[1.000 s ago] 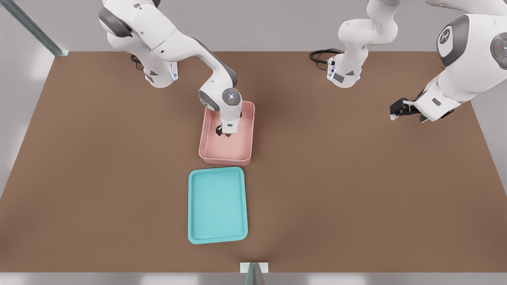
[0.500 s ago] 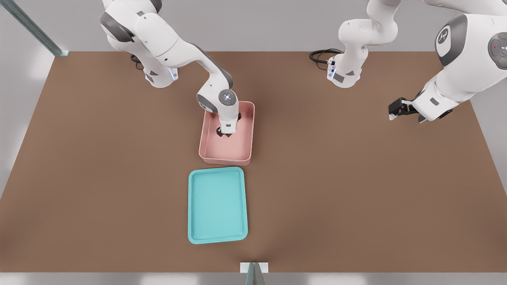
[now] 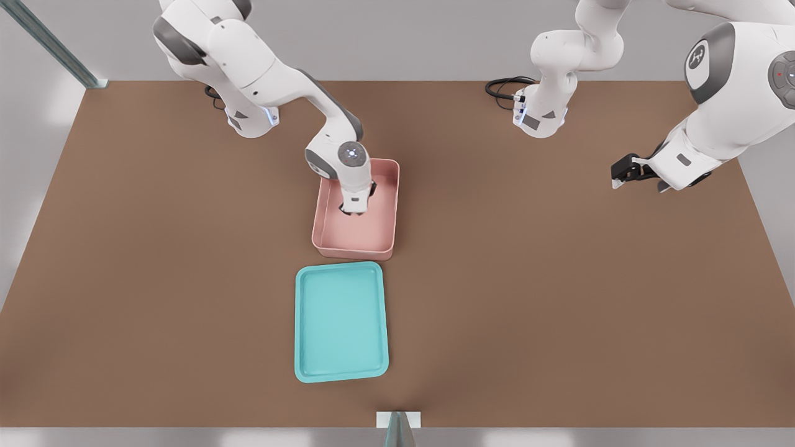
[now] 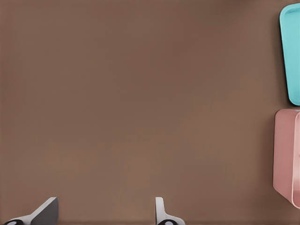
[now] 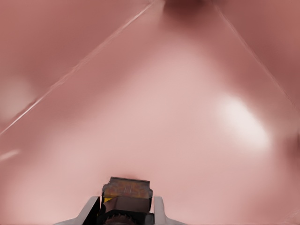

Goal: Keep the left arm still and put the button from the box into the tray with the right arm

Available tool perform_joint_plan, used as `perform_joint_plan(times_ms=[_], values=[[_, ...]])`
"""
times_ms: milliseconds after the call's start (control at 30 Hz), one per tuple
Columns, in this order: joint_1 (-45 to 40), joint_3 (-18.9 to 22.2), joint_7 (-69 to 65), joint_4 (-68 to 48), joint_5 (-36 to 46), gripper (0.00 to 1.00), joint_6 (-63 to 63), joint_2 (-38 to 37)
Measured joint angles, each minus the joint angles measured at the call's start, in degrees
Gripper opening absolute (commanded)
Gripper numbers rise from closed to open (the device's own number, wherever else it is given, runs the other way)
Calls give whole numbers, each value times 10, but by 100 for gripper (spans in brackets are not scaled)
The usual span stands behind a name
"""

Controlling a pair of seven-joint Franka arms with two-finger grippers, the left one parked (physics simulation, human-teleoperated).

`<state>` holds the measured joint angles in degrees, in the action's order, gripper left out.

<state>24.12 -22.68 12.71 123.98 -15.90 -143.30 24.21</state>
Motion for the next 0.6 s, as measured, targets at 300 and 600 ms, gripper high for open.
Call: perform_joint_plan(times_ms=[300,600], values=[[-117,27,-23,-119,45,40,97,-87],[-117,127,-103,-484,81,40,150,215]])
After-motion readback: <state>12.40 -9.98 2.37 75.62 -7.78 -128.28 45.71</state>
